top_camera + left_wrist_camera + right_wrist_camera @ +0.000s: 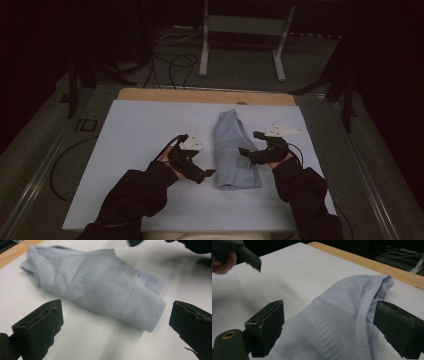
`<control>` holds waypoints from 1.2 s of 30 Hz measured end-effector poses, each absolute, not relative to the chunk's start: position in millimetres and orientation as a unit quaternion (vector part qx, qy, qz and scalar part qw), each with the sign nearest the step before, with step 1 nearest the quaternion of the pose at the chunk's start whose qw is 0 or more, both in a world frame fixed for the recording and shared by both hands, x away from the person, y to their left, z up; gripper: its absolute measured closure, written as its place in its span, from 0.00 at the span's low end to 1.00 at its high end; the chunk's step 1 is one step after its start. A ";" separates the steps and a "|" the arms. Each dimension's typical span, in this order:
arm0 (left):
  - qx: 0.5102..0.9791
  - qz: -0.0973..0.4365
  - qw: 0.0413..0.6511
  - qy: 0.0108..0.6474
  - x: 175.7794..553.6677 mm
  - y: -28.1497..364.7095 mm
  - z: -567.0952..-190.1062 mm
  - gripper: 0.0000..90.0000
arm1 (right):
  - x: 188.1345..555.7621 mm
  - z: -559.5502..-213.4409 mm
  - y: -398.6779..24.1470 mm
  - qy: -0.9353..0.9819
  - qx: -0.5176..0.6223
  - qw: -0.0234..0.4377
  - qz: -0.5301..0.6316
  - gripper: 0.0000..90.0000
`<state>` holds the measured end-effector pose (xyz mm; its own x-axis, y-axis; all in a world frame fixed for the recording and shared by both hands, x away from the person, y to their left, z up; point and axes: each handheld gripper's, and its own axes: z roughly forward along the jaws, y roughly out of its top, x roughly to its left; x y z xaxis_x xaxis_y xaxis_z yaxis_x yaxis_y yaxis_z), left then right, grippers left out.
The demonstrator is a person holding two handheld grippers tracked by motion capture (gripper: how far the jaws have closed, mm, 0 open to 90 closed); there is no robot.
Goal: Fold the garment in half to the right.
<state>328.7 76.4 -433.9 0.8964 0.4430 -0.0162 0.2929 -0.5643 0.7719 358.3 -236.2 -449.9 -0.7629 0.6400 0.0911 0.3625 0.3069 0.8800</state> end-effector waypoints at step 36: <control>0.859 0.098 0.408 0.292 283.3 230.0 -483.8 0.00 | 287.7 -490.8 -296.3 0.791 0.341 0.135 0.489 0.11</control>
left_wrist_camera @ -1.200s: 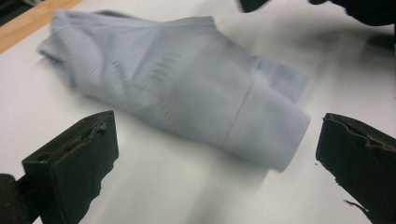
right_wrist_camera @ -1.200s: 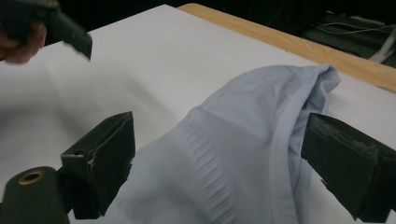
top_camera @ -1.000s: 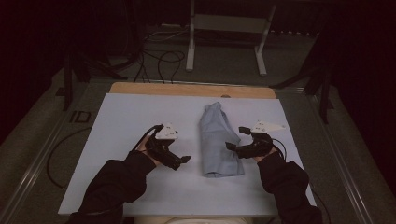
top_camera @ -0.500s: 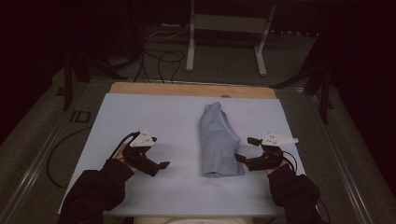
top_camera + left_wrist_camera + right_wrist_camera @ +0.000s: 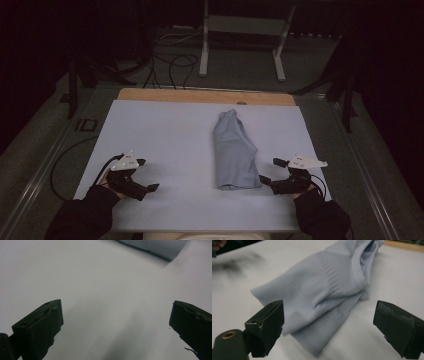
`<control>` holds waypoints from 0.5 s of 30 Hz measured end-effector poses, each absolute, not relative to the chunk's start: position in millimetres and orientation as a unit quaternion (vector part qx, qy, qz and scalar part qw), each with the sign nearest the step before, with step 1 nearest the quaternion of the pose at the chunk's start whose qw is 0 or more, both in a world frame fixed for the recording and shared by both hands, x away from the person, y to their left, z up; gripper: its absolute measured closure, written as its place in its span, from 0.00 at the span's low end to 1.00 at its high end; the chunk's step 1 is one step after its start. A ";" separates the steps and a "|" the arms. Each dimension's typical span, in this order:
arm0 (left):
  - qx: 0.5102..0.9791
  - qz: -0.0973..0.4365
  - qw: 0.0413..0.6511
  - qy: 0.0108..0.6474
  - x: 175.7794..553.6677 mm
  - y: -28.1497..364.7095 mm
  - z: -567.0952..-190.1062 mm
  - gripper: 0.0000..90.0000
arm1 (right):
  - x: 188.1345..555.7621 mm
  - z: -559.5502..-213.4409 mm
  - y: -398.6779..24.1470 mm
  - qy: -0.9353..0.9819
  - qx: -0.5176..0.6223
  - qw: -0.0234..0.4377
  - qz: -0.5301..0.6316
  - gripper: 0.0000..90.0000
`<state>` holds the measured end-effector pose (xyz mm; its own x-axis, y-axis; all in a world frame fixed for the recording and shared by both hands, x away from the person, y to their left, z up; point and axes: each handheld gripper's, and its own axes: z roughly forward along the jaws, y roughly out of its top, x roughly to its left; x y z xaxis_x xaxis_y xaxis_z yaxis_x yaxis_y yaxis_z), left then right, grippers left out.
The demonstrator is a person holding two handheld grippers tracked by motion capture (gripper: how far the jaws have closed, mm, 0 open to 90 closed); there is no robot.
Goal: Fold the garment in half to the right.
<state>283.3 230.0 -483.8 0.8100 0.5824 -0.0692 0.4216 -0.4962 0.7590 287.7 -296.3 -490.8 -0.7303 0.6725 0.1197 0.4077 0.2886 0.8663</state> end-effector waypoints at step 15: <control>0.846 0.097 0.403 0.335 265.6 266.8 -500.5 0.00 | 269.9 -506.2 -300.6 0.801 0.344 0.142 0.468 0.11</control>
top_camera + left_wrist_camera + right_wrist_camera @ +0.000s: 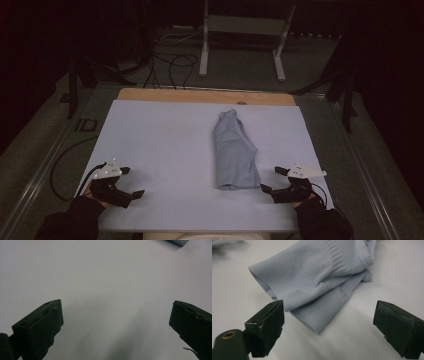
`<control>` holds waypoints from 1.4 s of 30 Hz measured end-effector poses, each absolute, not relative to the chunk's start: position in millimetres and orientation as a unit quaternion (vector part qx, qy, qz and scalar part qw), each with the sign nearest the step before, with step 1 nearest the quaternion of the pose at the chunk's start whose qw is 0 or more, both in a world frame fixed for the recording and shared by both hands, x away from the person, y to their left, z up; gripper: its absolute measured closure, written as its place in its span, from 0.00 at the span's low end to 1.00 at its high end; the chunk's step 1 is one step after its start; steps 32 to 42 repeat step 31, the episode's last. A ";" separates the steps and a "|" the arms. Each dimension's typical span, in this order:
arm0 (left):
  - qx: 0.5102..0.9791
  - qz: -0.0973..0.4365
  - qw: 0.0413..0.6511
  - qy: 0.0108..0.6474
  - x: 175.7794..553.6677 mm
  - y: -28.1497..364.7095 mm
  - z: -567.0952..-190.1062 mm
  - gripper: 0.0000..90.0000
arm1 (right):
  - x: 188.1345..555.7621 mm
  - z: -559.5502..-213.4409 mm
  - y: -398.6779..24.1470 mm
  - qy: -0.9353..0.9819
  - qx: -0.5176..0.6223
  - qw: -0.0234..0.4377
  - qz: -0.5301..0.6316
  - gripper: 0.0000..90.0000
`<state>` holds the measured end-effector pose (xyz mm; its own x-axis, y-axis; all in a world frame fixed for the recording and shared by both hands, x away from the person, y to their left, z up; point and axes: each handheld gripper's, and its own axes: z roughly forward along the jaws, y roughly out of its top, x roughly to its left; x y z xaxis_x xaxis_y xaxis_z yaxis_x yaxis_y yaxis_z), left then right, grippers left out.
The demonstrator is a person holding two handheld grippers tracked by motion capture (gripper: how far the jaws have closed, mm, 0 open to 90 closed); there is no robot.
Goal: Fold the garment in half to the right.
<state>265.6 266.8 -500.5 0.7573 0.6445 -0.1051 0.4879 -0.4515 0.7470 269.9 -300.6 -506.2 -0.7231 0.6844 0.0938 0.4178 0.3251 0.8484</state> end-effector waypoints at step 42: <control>0.837 0.114 0.396 0.359 262.8 275.1 -509.9 0.00 | 265.4 -516.2 -305.4 0.803 0.362 0.163 0.444 0.11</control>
